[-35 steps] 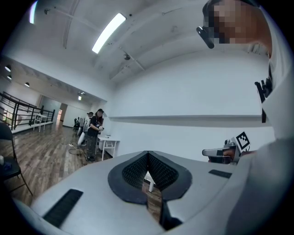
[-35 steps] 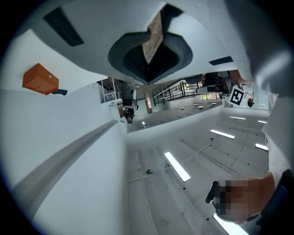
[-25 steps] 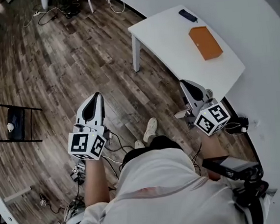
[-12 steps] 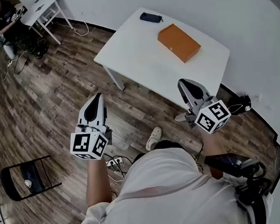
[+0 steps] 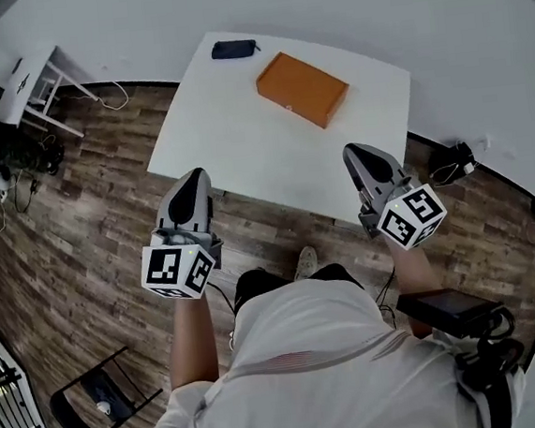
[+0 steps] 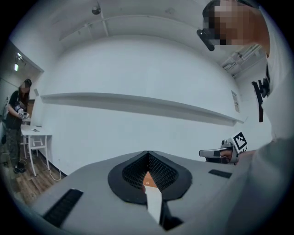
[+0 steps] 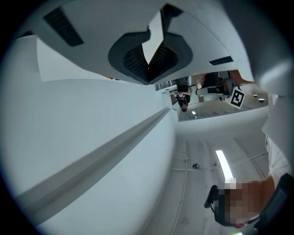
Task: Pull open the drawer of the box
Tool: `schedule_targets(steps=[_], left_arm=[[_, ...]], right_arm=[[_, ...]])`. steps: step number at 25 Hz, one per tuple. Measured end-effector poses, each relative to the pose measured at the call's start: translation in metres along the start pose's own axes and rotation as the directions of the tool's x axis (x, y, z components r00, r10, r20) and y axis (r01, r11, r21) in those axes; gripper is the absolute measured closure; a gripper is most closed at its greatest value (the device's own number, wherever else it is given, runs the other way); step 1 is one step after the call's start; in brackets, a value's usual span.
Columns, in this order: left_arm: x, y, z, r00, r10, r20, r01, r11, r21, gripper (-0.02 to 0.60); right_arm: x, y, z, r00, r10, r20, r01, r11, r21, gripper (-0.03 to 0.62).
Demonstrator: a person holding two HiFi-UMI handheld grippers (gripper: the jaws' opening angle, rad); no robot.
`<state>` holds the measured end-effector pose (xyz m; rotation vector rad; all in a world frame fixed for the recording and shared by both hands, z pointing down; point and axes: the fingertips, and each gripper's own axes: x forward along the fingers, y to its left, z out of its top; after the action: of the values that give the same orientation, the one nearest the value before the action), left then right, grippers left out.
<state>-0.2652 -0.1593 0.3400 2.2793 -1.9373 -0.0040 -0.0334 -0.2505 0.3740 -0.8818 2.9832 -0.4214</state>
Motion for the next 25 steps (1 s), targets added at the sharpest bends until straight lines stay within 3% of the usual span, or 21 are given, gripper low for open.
schedule_targets(steps=[6,13,16,20,25], left_arm=[[0.08,-0.009,-0.005,0.986,-0.163,-0.042,0.163,0.987,-0.001,0.572],[0.131,0.015,-0.026,0.939,-0.329,-0.1,0.33,0.944,-0.007,0.572],[0.139,0.038,-0.034,0.931,-0.346,-0.119,0.348,0.937,-0.006,0.572],[0.145,0.05,-0.054,0.922,-0.35,-0.169,0.349,0.937,-0.034,0.572],[0.177,0.024,-0.092,0.882,-0.4,-0.249,0.404,0.914,-0.038,0.571]], right_arm=[[-0.017,-0.041,0.006,0.982,-0.189,0.014,0.189,0.982,0.023,0.592],[-0.012,-0.035,-0.013,0.919,-0.394,-0.006,0.393,0.918,0.056,0.592],[0.007,-0.028,-0.022,0.91,-0.415,-0.017,0.415,0.908,0.053,0.592],[0.023,-0.019,-0.027,0.917,-0.397,-0.026,0.398,0.916,0.043,0.592],[0.014,-0.029,-0.047,0.904,-0.423,-0.07,0.427,0.903,0.056,0.592]])
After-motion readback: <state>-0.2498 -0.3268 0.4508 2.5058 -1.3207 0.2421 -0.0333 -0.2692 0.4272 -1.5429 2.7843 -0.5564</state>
